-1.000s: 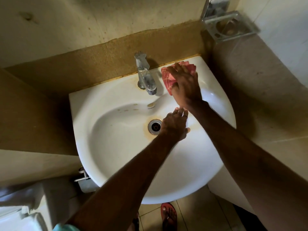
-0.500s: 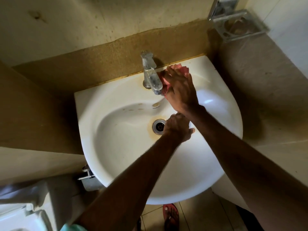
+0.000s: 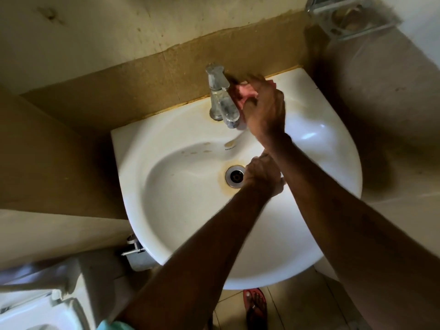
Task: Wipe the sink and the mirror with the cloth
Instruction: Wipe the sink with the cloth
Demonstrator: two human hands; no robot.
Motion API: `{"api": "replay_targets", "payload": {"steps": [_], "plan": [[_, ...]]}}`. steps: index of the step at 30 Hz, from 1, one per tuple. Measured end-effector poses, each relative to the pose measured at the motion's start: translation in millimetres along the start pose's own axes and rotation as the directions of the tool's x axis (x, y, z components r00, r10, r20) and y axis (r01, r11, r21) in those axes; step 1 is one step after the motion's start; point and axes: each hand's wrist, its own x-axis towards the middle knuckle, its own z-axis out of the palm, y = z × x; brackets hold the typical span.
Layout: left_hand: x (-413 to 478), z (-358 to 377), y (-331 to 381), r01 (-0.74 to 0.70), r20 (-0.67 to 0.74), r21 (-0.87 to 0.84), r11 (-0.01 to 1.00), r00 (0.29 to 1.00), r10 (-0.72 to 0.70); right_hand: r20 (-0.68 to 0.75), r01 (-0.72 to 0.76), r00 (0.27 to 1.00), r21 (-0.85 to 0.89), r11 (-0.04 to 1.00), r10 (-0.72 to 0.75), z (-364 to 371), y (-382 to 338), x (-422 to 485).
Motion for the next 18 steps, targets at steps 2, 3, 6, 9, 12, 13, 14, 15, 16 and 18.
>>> {"api": "replay_targets", "payload": {"steps": [2, 3, 6, 9, 12, 13, 14, 15, 16, 18], "plan": [[-1.1, -0.5, 0.3, -0.015, 0.005, 0.04, 0.999, 1.0, 0.015, 0.013, 0.028, 1.0, -0.042, 0.999, -0.027, 2.3, -1.7, 1.0], [-1.7, 0.2, 0.0, -0.026, 0.001, 0.057, 0.998, 1.0, 0.026, 0.047, 0.093, 0.995, -0.087, 0.992, -0.089, 4.5, -1.3, -1.6], [-6.3, 3.1, -5.1, -0.095, -0.038, 0.132, 0.987, 0.994, 0.101, 0.148, 0.259, 0.957, -0.06, 0.964, -0.248, 4.2, 8.0, -18.2], [-27.6, 6.3, -21.7, -0.106, -0.151, 0.236, 0.966, 0.978, 0.144, 0.267, 0.329, 0.912, -0.025, 0.944, -0.31, -14.1, 22.1, -22.6], [-57.0, -1.6, -45.6, -0.045, -0.283, 0.276, 0.96, 0.951, 0.126, 0.225, 0.346, 0.917, -0.04, 0.937, -0.329, -15.6, 32.7, -23.7], [-64.6, -8.0, -54.2, -0.021, -0.344, 0.262, 0.965, 0.932, 0.113, 0.189, 0.335, 0.928, -0.046, 0.941, -0.321, -13.1, 29.0, -29.1], [-70.5, -16.1, -62.5, 0.007, -0.418, 0.234, 0.972, 0.904, 0.094, 0.154, 0.317, 0.939, -0.05, 0.947, -0.306, -8.7, 24.6, -35.9], [-74.8, -25.0, -70.1, 0.042, -0.489, 0.202, 0.978, 0.87, 0.064, 0.136, 0.295, 0.949, -0.054, 0.954, -0.286, -5.4, 19.1, -43.5], [-77.4, -33.4, -76.9, 0.076, -0.539, 0.19, 0.979, 0.841, 0.04, 0.135, 0.273, 0.955, -0.046, 0.961, -0.265, -1.7, 16.7, -50.9], [-80.3, -50.5, -88.0, 0.135, -0.611, 0.196, 0.971, 0.791, 0.013, 0.132, 0.228, 0.966, -0.014, 0.974, -0.224, 4.2, 14.7, -64.6]]}}
